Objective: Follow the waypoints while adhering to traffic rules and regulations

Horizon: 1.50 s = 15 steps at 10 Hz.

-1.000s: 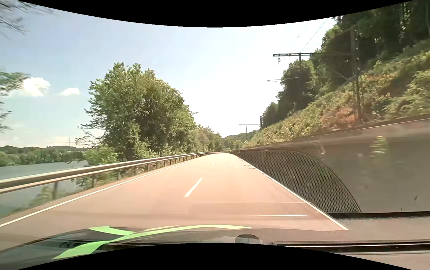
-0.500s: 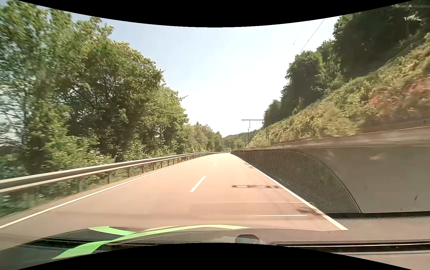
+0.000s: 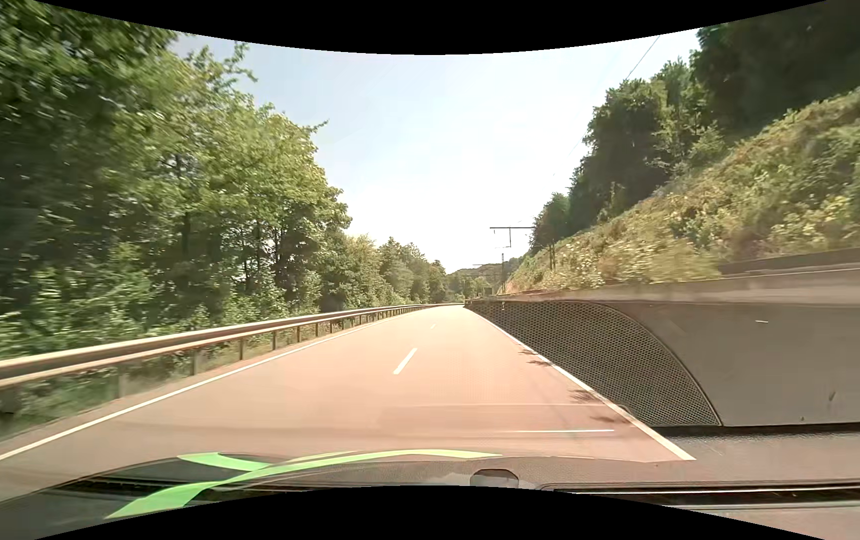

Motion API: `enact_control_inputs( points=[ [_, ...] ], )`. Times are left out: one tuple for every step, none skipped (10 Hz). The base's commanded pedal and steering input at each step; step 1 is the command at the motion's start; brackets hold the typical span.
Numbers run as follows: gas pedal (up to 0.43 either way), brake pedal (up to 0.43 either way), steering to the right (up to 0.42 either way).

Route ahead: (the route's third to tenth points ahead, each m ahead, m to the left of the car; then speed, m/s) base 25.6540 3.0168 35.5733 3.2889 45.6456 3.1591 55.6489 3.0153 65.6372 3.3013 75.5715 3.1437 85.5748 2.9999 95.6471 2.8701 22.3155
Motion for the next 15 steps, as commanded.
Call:
enact_control_inputs(
  points=[
    [0.287, 0.0, -0.005],
    [0.287, 0.0, -0.004],
    [0.287, 0.0, -0.004],
    [0.299, 0.0, -0.004],
    [0.299, 0.0, -0.004],
    [0.311, 0.0, -0.003],
    [0.311, 0.0, -0.004],
    [0.311, 0.0, -0.004],
    [0.299, 0.0, -0.003],
    [0.26, 0.0, -0.003],
    [0.26, 0.0, -0.004],
    [0.26, 0.0, -0.004],
    [0.248, 0.0, -0.004],
    [0.22, 0.0, -0.003],
    [0.209, 0.0, -0.004]
  ],
)
